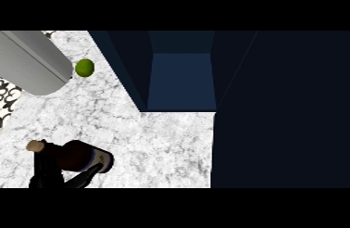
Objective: Pick up the wine, place it into the cabinet and close the cabinet
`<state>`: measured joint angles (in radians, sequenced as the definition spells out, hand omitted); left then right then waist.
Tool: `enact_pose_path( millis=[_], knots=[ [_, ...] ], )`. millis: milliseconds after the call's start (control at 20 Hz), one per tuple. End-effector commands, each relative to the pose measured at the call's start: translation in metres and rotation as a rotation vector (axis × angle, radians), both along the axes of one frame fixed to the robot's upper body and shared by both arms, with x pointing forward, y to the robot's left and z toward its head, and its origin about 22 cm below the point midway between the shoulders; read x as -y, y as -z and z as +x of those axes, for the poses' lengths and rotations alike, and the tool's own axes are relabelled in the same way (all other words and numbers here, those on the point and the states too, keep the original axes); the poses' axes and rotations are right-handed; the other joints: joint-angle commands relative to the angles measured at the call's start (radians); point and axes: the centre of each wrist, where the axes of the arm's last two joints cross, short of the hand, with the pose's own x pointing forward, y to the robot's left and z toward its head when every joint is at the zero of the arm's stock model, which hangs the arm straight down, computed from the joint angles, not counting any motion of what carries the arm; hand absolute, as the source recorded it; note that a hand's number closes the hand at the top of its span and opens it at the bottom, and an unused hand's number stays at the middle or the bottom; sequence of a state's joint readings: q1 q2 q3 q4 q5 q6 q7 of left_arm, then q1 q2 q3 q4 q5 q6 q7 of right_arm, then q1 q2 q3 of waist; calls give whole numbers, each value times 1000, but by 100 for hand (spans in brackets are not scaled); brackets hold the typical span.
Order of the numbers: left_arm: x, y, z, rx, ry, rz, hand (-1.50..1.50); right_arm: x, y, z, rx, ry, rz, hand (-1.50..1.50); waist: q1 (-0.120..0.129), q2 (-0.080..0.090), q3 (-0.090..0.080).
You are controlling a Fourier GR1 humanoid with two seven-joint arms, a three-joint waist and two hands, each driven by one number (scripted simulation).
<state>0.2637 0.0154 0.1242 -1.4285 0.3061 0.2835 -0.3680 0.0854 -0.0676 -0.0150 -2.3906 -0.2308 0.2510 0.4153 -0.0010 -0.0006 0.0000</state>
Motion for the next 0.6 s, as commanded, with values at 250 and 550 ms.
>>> enact_pose_path(
  millis=[250, 550],
  knots=[
    [25, 35, -6, 12, -1, -13, -150, 0, -5, 6, -8, -7, 9, -150, 3, 0, 0],
    [19, 52, 16, 60, -17, -106, -150, 2, -21, -11, 14, -5, 12, -150, -3, 0, -1]
  ],
)
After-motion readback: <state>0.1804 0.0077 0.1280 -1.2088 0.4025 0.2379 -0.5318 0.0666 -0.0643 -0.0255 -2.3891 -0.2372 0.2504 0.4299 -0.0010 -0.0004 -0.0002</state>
